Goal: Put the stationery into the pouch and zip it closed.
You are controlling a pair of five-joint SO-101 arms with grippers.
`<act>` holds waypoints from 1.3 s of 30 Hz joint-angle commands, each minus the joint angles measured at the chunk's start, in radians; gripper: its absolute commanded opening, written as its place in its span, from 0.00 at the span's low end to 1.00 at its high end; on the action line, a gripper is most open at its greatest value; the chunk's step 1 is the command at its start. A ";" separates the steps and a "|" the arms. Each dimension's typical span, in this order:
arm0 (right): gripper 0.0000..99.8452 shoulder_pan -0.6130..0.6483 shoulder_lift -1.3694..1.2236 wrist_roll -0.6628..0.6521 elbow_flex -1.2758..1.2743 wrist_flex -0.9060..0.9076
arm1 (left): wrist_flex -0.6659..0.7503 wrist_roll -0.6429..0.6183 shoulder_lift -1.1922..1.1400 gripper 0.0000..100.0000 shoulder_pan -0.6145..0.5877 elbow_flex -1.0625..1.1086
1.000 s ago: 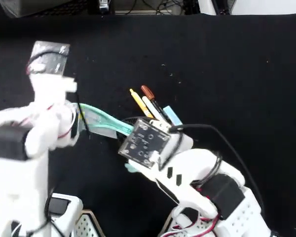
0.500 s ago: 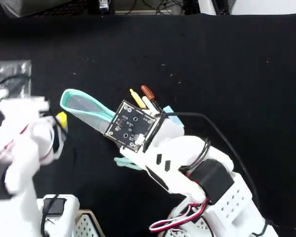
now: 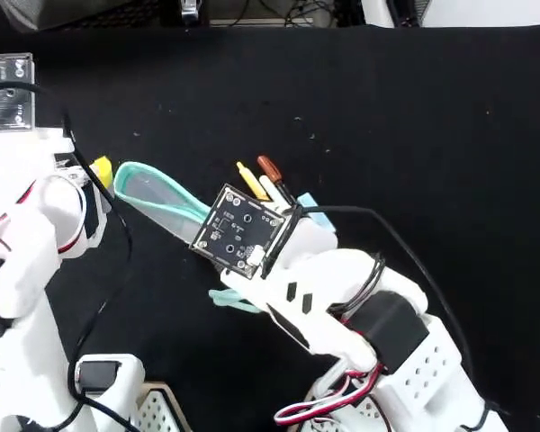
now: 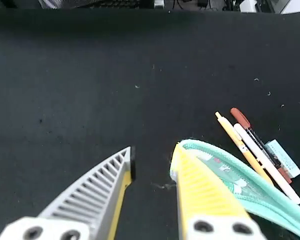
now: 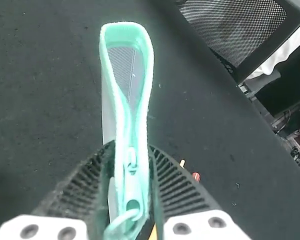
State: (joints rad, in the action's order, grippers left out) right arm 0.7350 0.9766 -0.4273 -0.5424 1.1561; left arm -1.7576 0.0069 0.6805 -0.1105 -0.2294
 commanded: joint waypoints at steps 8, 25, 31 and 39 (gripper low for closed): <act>0.01 0.000 -0.008 -0.015 -0.001 0.006 | 0.087 0.100 -0.002 0.15 -0.001 0.206; 0.01 0.005 -0.008 -0.014 -0.001 0.003 | 0.028 0.054 -0.002 0.15 0.008 0.073; 0.01 0.005 -0.008 -0.015 -0.001 0.006 | 0.028 0.051 0.003 0.15 0.094 0.028; 0.01 0.005 -0.008 -0.012 -0.001 0.008 | 0.029 0.057 -0.002 0.15 0.097 0.104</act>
State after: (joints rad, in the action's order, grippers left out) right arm 0.7350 0.9766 -0.4273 -0.5424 1.1546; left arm -1.7315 0.0683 0.6774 -0.0245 -0.1404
